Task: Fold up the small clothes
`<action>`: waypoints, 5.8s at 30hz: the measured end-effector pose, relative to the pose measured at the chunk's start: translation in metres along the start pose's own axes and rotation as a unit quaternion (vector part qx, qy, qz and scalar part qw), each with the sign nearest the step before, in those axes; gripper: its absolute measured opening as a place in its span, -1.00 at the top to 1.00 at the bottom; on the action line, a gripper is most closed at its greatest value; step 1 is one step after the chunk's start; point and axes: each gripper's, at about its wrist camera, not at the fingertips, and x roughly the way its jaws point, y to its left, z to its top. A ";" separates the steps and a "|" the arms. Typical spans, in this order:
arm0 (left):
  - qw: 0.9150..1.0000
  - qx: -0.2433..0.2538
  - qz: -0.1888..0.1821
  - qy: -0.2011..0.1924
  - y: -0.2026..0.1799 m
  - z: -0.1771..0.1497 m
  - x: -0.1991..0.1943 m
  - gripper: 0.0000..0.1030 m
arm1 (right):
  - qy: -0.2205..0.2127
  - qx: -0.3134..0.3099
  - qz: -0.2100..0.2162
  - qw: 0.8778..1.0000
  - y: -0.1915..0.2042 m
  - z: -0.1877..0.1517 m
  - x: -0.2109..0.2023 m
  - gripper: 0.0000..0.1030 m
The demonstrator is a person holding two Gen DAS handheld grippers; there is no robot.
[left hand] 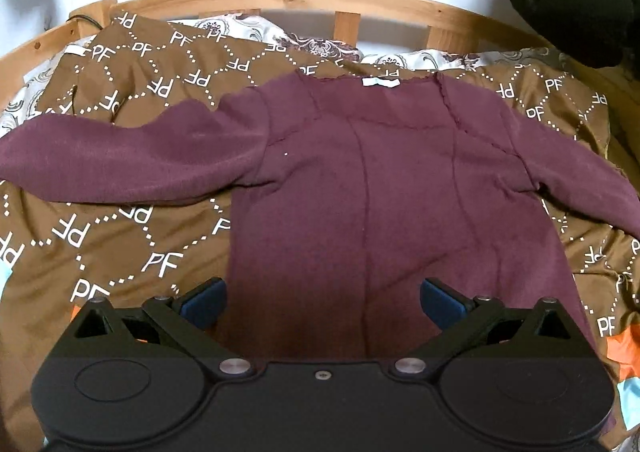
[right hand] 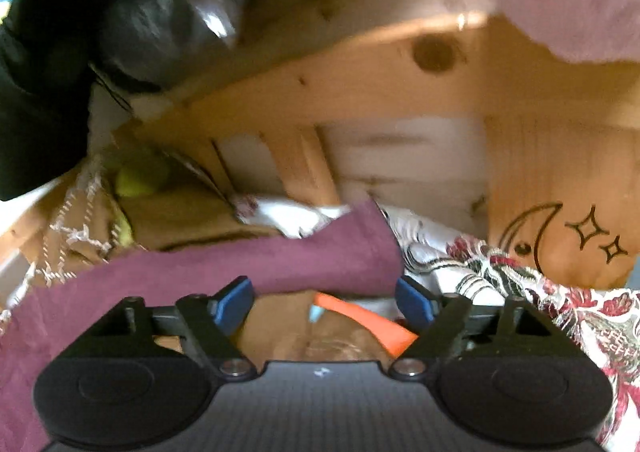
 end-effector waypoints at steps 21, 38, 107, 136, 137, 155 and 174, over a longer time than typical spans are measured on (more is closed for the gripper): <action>0.998 0.050 -0.009 -0.028 -0.020 -0.002 -0.020 -0.99 | -0.059 0.022 0.081 0.995 -0.010 0.013 0.001 0.71; 0.996 0.013 0.021 -0.080 0.041 0.012 -0.042 -0.99 | -0.134 -0.273 0.322 0.897 0.189 -0.039 -0.110 0.75; 0.999 -0.006 -0.035 0.007 0.026 -0.035 0.020 -0.99 | 0.076 -0.273 0.280 0.917 0.186 -0.075 0.014 -0.07; 0.953 -0.084 0.272 -0.103 0.312 0.048 -0.028 -0.75 | 0.224 -0.219 0.428 0.848 0.185 -0.154 -0.058 -0.99; 0.954 -0.091 0.268 -0.099 0.317 0.050 -0.025 -0.69 | 0.225 -0.218 0.426 0.849 0.184 -0.154 -0.056 -0.99; 0.976 -0.052 0.195 -0.082 0.231 0.134 -0.109 0.94 | 0.226 -0.186 0.426 0.856 0.178 -0.141 -0.055 -0.99; 0.988 0.128 -0.048 -0.066 -0.023 0.128 -0.103 0.94 | 0.150 -0.174 0.372 0.899 0.149 -0.077 -0.047 -0.99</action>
